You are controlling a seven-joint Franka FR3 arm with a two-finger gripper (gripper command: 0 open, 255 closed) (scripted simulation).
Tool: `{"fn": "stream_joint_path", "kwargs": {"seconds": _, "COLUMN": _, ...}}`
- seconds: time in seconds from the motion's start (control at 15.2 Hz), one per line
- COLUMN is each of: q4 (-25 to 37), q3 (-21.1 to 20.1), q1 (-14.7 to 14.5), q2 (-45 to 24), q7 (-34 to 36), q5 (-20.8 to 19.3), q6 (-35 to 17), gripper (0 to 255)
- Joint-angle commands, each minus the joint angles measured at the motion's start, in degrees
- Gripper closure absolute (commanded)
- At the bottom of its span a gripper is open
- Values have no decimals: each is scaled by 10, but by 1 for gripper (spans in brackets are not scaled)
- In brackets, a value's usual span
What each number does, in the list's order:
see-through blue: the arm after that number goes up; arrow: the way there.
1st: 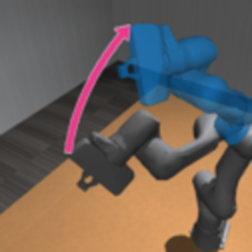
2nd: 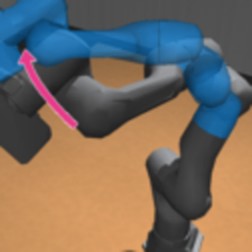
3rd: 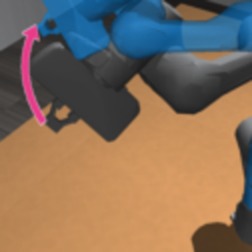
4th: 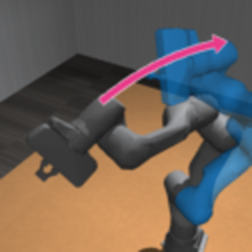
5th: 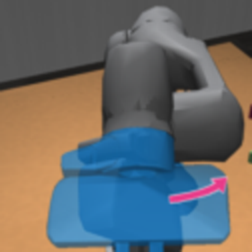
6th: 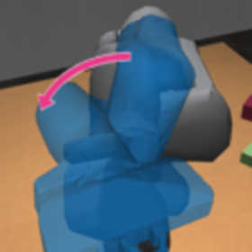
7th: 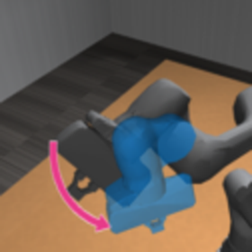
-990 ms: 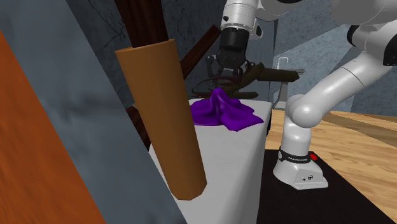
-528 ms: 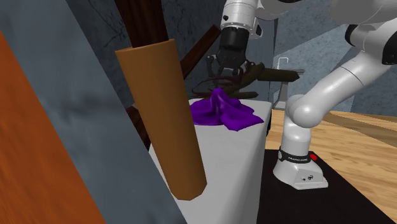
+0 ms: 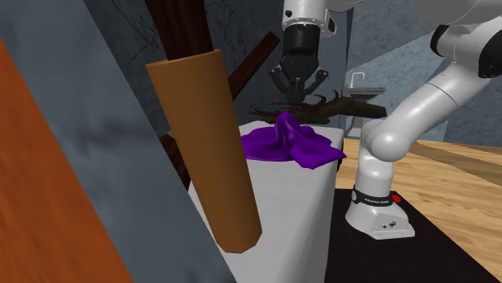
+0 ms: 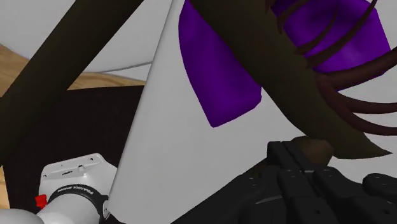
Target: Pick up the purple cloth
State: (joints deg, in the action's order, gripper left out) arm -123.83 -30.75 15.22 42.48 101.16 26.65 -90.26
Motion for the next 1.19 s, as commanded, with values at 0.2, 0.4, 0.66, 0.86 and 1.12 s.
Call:
{"fn": "stream_joint_path", "kwargs": {"seconds": 0.2, "q4": -40, "q3": -66, "q1": -1, "q2": 136, "q7": 98, "q5": -10, "q6": -71, "gripper": 0}}
{"fn": "stream_joint_path", "kwargs": {"seconds": 0.4, "q4": -55, "q3": -150, "q1": 13, "q2": 261, "q7": 204, "q5": -27, "q6": -122, "gripper": 0}}
{"fn": "stream_joint_path", "kwargs": {"seconds": 0.66, "q4": -29, "q3": -269, "q1": 55, "q2": 413, "q7": 350, "q5": -60, "q6": -148, "gripper": 0}}
{"fn": "stream_joint_path", "kwargs": {"seconds": 0.86, "q4": 26, "q3": -344, "q1": 107, "q2": 520, "q7": 457, "q5": -94, "q6": -135, "gripper": 0}}
{"fn": "stream_joint_path", "kwargs": {"seconds": 1.12, "q4": 116, "q3": -407, "q1": 174, "q2": 597, "q7": 584, "q5": -166, "q6": -97, "gripper": 0}}
